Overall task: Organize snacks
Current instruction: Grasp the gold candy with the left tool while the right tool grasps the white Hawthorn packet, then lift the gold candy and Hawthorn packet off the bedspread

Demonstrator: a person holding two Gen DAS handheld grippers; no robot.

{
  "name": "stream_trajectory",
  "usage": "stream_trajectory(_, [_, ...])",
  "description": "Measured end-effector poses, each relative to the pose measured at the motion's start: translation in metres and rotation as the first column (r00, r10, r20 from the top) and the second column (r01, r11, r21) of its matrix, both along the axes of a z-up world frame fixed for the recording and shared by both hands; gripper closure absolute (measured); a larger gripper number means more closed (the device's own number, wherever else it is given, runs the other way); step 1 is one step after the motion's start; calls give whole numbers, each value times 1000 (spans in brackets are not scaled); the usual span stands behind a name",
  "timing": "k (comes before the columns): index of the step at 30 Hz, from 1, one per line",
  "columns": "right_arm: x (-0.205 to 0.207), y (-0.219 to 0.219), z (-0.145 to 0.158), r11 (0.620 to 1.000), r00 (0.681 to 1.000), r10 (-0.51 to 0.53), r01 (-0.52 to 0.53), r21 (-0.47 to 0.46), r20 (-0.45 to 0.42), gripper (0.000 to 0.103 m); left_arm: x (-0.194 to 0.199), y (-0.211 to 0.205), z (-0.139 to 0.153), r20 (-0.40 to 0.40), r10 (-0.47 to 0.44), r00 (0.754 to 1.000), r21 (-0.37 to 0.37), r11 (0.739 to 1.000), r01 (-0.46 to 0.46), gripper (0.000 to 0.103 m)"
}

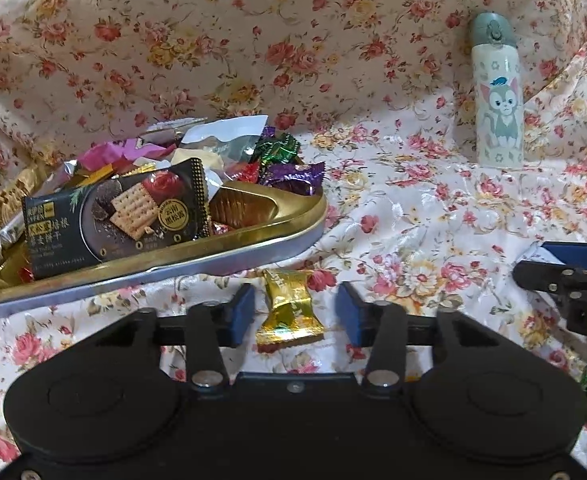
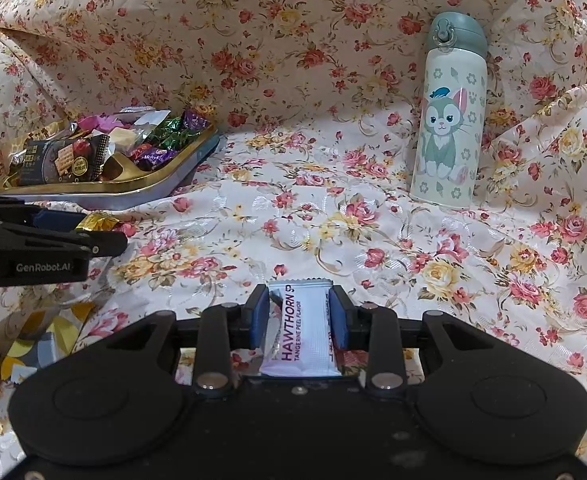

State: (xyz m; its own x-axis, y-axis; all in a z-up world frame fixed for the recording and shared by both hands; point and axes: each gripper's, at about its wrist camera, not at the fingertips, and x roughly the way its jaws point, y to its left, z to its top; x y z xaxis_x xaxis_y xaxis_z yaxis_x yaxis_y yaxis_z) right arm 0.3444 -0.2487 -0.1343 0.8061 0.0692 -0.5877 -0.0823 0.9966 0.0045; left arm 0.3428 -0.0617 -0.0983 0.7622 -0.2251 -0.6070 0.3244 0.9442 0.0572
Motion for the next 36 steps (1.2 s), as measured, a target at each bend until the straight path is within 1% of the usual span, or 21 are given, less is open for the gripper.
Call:
stream_trajectory(2, [0, -1, 0, 1000, 1000, 0, 0, 1, 0, 69, -4, -2, 0, 10, -11, 1000, 10, 1000, 11, 66])
stream_trajectory(5, [0, 0, 0, 1000, 1000, 0, 0, 1, 0, 69, -11, -5, 0, 29, -20, 999, 31, 999, 19, 72])
stream_trajectory(10, [0, 0, 0, 1000, 1000, 0, 0, 0, -1, 69, -13, 1, 1, 15, -20, 1000, 6, 1000, 20, 73])
stream_trajectory(17, [0, 0, 0, 1000, 1000, -1, 1, -1, -1, 69, -22, 21, 1, -10, -3, 1000, -30, 1000, 3, 73])
stream_trajectory(22, [0, 0, 0, 1000, 1000, -1, 1, -1, -2, 69, -27, 36, 0, -14, 24, 1000, -30, 999, -24, 72])
stream_trajectory(26, [0, 0, 0, 1000, 1000, -2, 2, -1, -2, 69, -29, 48, 0, -24, 42, 999, -51, 998, -43, 72])
stream_trajectory(33, [0, 0, 0, 1000, 1000, -2, 2, -10, -2, 69, -30, 54, 0, -30, 56, 998, -68, 996, -58, 71])
stream_trajectory(36, [0, 0, 1, 1000, 1000, -2, 2, -12, -1, 68, -31, 53, -1, -24, 57, 998, -56, 997, -58, 71])
